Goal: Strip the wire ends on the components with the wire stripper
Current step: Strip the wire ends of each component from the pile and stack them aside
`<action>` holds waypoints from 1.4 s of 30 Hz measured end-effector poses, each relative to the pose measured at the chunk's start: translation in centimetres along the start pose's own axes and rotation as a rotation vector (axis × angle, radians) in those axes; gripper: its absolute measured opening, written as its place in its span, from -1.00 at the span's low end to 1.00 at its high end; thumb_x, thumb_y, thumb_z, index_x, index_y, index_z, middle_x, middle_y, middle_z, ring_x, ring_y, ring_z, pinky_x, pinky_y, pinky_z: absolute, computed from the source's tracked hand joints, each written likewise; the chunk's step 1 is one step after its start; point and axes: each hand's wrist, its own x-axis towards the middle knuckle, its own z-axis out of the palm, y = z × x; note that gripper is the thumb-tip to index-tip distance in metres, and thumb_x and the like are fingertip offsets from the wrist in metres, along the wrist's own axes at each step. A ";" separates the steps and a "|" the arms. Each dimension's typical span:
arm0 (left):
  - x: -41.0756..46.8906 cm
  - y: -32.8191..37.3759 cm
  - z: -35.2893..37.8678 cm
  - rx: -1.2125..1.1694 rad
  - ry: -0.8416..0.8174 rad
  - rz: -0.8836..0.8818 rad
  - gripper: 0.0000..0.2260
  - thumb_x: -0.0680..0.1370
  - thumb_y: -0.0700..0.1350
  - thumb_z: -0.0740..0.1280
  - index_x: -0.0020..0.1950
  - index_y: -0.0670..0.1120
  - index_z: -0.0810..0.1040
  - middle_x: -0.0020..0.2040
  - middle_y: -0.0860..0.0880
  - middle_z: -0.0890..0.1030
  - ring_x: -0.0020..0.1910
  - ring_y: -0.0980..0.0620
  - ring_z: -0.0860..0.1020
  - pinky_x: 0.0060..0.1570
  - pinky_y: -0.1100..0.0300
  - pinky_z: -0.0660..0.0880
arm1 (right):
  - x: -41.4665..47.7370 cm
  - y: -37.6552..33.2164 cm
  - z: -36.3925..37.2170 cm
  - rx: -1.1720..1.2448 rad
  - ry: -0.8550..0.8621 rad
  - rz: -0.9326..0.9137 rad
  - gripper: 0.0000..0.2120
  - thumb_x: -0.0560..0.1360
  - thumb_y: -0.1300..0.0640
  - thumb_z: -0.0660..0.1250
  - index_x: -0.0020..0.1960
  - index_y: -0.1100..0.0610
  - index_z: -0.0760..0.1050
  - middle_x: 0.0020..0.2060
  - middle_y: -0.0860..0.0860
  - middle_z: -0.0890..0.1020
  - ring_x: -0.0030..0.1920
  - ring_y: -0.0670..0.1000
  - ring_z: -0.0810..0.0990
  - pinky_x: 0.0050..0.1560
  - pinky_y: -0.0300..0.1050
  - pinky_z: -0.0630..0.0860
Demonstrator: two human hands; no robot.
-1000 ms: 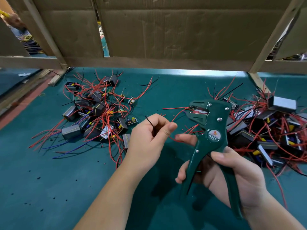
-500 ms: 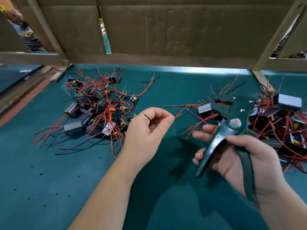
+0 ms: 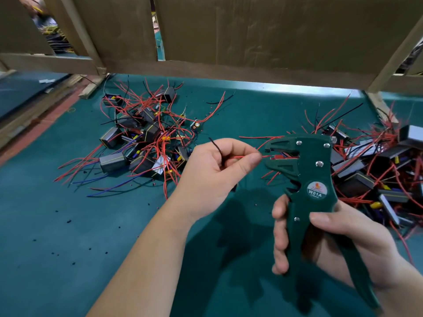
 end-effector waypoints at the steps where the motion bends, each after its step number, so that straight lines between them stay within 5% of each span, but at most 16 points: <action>1: 0.0 0.0 0.1 0.007 -0.005 -0.003 -0.84 0.50 -0.24 0.39 -0.23 -0.01 0.59 -0.42 0.15 0.49 -0.43 0.20 0.32 -0.43 0.34 0.32 | 0.0 0.1 0.0 -0.015 0.029 -0.005 -0.62 0.35 0.05 0.50 0.04 0.27 0.55 -0.24 0.32 0.57 -0.28 0.33 0.57 -0.16 0.27 0.42; 6: -0.1 0.2 -0.1 0.036 -0.030 0.004 -0.82 0.52 -0.29 0.37 -0.20 -0.03 0.58 -0.45 0.19 0.52 -0.46 0.29 0.40 -0.42 0.47 0.34 | 0.2 0.1 0.1 -0.018 0.079 0.018 -0.62 0.32 0.05 0.53 -0.01 0.27 0.55 -0.29 0.32 0.55 -0.33 0.31 0.56 -0.22 0.24 0.47; 14: -0.1 -0.3 -0.5 0.118 -0.023 0.057 -0.93 0.46 -0.10 0.38 -0.23 0.04 0.59 -0.50 0.15 0.41 -0.49 0.19 0.26 -0.47 0.39 0.24 | 0.1 0.1 -0.1 -0.039 0.097 0.045 -0.63 0.32 0.04 0.54 -0.05 0.28 0.56 -0.33 0.30 0.55 -0.35 0.29 0.56 -0.24 0.19 0.51; 29: -0.1 -0.5 -0.5 0.192 -0.062 0.130 -0.88 0.54 -0.23 0.35 -0.15 -0.03 0.56 -0.51 0.22 0.43 -0.53 0.26 0.32 -0.43 0.53 0.23 | 0.3 0.3 0.0 -0.015 0.114 0.043 -0.63 0.30 0.02 0.55 -0.08 0.27 0.56 -0.36 0.28 0.53 -0.39 0.25 0.55 -0.26 0.18 0.52; 37: 0.3 -0.8 -1.5 0.161 -0.019 0.034 -0.86 0.56 -0.10 0.18 0.10 0.06 0.41 -0.19 0.15 0.59 -0.27 0.04 0.48 -0.22 0.18 0.47 | 1.1 1.0 1.0 0.004 0.320 -0.011 -0.50 0.17 -0.16 0.60 -0.23 0.22 0.52 -0.45 0.21 0.44 -0.52 0.16 0.47 -0.41 0.07 0.50; 39: 0.3 -0.8 -1.7 0.180 -0.019 0.037 -0.81 0.65 -0.20 0.11 0.19 0.03 0.39 -0.02 0.05 0.63 -0.25 0.11 0.55 -0.17 0.17 0.50 | 1.3 0.9 1.0 -0.004 0.437 -0.018 -0.56 0.22 -0.14 0.55 -0.30 0.19 0.47 -0.51 0.16 0.37 -0.62 0.09 0.36 -0.51 -0.06 0.42; 42: 0.5 -1.3 -1.6 0.147 -0.010 0.015 -0.74 0.67 -0.22 0.03 0.31 -0.04 0.34 -0.06 -0.01 0.65 -0.18 0.12 0.64 -0.11 0.27 0.53 | 1.1 0.2 0.6 0.001 0.495 -0.034 -0.63 0.27 -0.14 0.42 -0.34 0.16 0.43 -0.54 0.11 0.32 -0.68 0.05 0.27 -0.58 -0.15 0.33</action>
